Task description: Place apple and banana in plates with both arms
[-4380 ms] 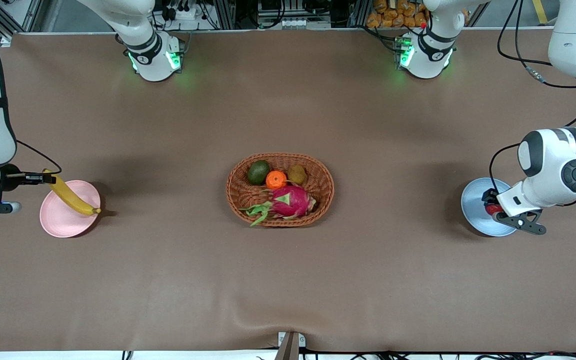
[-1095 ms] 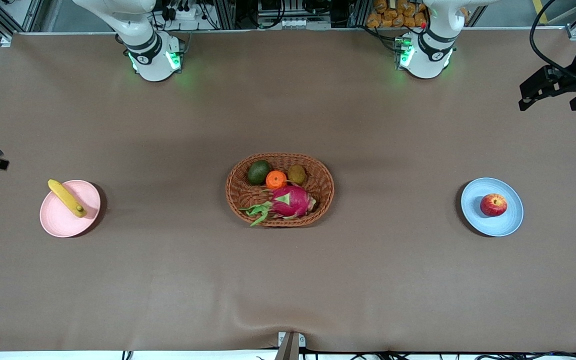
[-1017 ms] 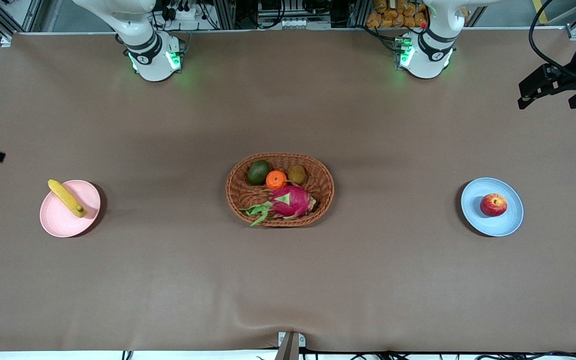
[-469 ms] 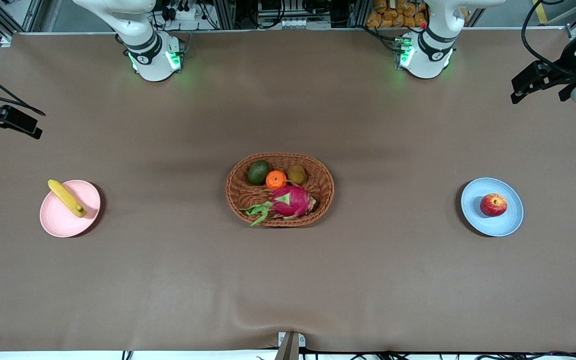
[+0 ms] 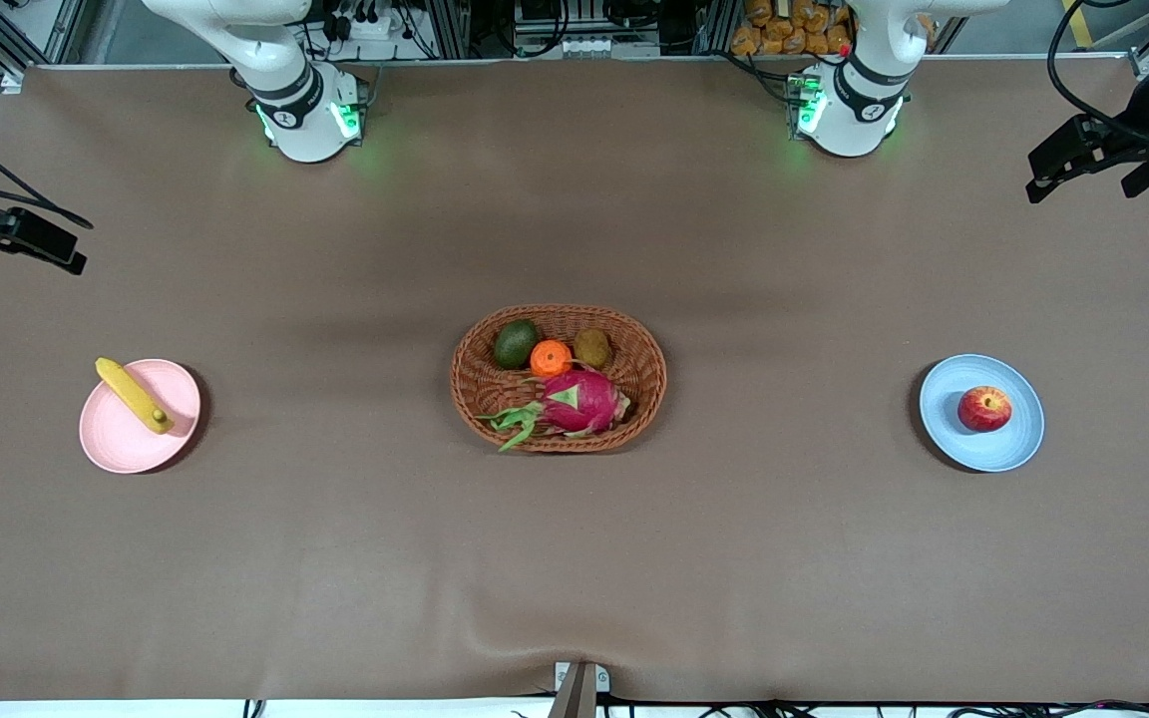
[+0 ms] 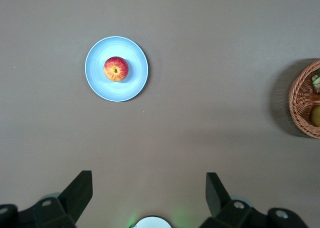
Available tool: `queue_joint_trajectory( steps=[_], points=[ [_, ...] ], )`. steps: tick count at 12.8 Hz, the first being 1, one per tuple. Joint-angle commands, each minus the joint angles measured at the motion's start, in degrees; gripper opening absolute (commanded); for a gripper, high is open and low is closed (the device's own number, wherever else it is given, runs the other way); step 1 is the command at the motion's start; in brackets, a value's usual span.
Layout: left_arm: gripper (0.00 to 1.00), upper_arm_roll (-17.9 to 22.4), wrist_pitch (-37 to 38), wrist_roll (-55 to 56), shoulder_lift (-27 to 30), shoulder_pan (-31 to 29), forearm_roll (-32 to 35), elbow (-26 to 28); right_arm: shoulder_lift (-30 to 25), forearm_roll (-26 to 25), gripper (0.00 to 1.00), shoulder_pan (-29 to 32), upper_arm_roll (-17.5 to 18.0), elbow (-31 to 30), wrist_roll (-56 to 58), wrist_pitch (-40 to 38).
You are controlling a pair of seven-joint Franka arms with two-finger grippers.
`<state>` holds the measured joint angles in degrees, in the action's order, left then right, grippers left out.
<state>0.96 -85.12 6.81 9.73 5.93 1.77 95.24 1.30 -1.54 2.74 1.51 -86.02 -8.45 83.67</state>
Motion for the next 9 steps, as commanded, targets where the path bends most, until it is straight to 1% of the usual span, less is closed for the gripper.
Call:
queue_joint_trajectory(
  steps=[1,5,9],
  points=[
    [1.00,0.3,1.4,-0.5,0.0,0.8,-0.4,-0.8,-1.4,-0.6,1.00,-0.8,-0.9,-0.7,1.0,0.4],
    [1.00,0.2,1.6,-0.5,0.0,0.8,-0.5,-1.2,-1.4,-0.7,1.00,-0.2,-1.0,-0.7,4.2,0.3],
    [1.00,0.2,1.7,-0.6,0.1,0.8,-0.7,-1.2,-1.4,-0.5,1.00,-0.3,-0.9,-0.6,3.5,0.4]
  ],
)
